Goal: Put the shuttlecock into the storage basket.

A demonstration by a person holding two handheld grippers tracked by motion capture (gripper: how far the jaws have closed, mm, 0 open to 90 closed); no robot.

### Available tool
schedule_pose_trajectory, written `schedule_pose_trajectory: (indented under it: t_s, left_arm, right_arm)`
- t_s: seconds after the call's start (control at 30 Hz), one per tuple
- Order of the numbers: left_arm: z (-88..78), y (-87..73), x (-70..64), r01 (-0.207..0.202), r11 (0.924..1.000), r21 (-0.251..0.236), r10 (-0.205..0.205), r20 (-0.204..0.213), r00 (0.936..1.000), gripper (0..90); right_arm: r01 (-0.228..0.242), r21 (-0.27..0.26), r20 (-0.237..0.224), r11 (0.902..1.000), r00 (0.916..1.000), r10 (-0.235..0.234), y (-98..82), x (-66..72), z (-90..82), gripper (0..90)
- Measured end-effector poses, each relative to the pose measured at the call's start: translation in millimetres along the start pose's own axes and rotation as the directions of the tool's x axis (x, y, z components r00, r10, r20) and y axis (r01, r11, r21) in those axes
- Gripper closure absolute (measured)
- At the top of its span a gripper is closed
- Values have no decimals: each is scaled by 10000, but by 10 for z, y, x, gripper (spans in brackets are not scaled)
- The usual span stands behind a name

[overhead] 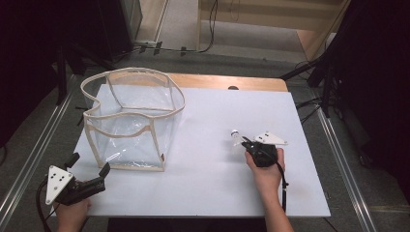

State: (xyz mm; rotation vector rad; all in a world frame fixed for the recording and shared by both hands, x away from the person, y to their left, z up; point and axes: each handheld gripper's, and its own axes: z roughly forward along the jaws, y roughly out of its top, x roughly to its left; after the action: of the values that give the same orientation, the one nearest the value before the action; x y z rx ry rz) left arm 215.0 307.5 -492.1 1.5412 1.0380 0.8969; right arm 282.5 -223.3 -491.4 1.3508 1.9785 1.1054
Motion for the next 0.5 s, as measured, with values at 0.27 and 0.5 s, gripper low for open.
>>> schedule_pose_trajectory:
  t_s: [0.27, 0.5]
  left_arm:
    - [-2, 0, 5, 54, 10000, -17, -54, 23, 10000, 0]
    - [-3, 1, 7, 64, 10000, -20, -64, 30, 10000, 0]
  right_arm:
    - [154, -235, -145, 9996, 9998, -158, 158, 68, -50, 866]
    - [245, -399, -314, 9989, 9992, -258, 267, 119, -55, 866]
